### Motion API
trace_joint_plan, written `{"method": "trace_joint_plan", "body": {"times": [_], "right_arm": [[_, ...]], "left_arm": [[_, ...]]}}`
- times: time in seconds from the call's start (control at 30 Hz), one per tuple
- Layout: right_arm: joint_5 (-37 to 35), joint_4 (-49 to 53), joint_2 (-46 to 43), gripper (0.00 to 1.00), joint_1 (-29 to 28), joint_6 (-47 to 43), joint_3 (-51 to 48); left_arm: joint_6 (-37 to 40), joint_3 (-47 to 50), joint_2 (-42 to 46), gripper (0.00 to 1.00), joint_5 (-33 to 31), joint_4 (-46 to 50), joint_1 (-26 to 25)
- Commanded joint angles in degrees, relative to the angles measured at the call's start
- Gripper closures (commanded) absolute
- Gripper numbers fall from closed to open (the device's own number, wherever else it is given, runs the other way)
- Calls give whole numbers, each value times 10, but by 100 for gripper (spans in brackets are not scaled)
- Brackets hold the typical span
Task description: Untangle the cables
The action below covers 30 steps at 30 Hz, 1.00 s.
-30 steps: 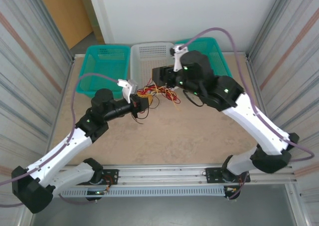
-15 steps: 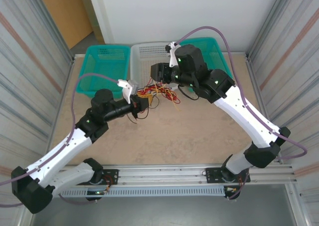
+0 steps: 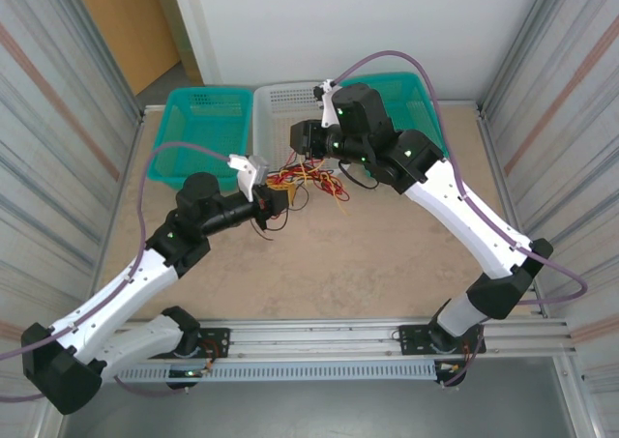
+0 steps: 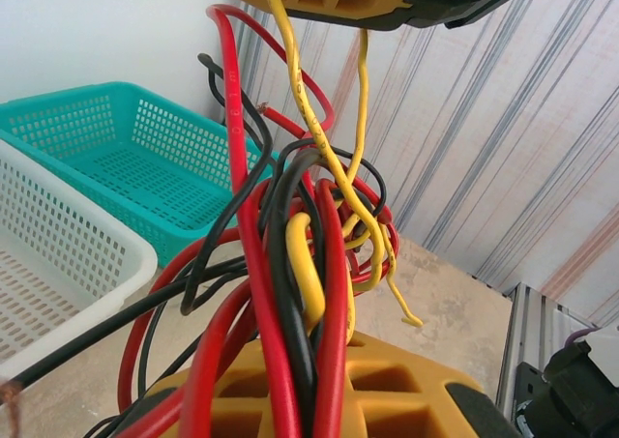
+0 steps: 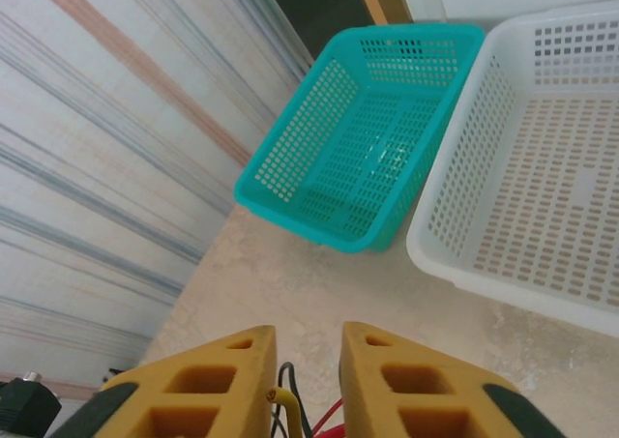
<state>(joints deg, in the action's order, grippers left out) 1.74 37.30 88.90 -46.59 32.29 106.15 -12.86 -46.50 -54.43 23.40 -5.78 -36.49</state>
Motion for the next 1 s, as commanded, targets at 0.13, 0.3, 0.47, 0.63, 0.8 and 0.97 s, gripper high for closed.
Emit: {"method": "trace_joint_plan", "body": {"times": [0.13,0.3,0.47,0.63,0.8,0.97], "right_arm": [[-43,8,5,93,-32,-41,27],[-86,9,0,100,-66,-62,29],[-118,-31,-27,100,-99,-61,-31],[-177,-168,-115,100,-146,-50,-199],[-263,-317,-208,100,-185,-32,-382],[-317,-438,-279,100,-198,12,-541]], "left_arm": [[4,-7,-6,100,-51,1,-1],[-38,-34,-20,100,-125,28,-2],[-134,-47,-23,100,-195,0,-5],[-257,-36,-16,100,-224,-101,-12],[-314,-21,-17,100,-264,-222,-54],[-391,4,-35,100,-265,-386,-76]]}}
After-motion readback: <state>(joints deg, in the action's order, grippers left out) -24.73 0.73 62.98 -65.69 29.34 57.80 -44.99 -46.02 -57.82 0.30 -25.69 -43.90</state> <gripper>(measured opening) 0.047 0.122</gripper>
